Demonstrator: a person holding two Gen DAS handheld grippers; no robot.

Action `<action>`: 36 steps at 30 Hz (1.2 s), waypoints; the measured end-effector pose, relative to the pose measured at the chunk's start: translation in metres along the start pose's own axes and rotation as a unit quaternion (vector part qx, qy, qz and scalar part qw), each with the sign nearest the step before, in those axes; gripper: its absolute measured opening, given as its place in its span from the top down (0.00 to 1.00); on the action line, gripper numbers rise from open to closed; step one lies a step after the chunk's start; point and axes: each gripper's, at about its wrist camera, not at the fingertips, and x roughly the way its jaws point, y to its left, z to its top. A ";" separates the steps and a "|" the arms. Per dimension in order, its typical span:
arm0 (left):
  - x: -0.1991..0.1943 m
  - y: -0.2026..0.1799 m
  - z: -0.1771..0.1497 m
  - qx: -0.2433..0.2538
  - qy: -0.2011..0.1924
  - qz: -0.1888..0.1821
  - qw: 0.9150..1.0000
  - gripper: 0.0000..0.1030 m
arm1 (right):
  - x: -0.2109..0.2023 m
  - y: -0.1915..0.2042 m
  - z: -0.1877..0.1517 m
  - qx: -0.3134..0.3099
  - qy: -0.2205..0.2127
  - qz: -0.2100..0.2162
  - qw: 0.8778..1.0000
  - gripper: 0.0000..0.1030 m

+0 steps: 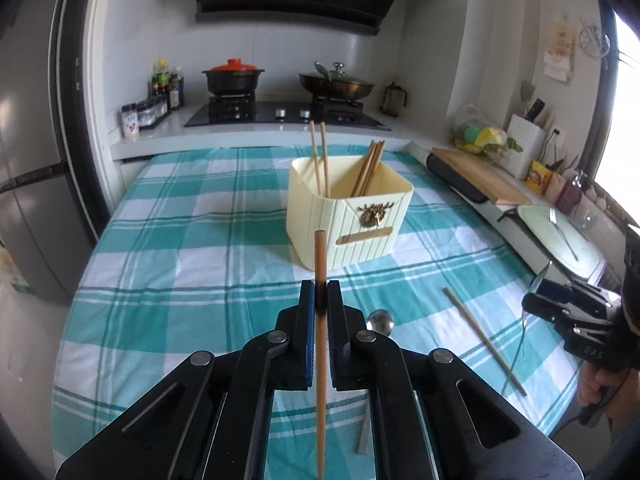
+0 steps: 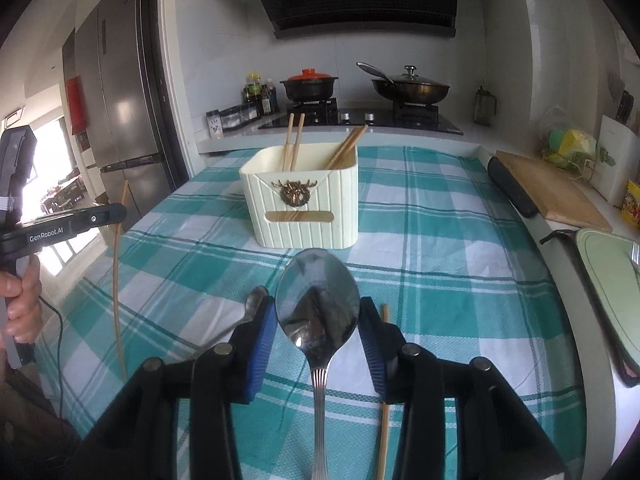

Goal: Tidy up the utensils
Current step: 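Carry the chopstick and spoon into the cream holder and open both grippers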

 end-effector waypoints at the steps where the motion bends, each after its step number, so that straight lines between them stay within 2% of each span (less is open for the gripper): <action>1: -0.006 -0.001 0.001 0.001 -0.008 -0.002 1.000 0.97 | -0.005 0.001 0.000 0.000 -0.005 0.000 1.000 0.60; 10: -0.025 -0.002 0.012 -0.001 -0.036 -0.011 0.999 0.97 | -0.039 0.006 0.015 0.003 -0.047 0.004 0.999 0.60; 18: -0.023 -0.002 0.033 -0.010 -0.046 -0.023 0.999 0.97 | -0.041 0.007 0.042 0.006 -0.063 0.012 0.998 0.60; 26: -0.013 -0.009 0.075 0.001 -0.058 -0.026 0.998 0.97 | -0.032 -0.003 0.093 0.004 -0.072 0.025 0.997 0.60; 36: 0.006 -0.020 0.138 0.028 -0.074 0.007 0.997 0.97 | -0.014 -0.020 0.170 0.011 -0.087 0.034 0.996 0.60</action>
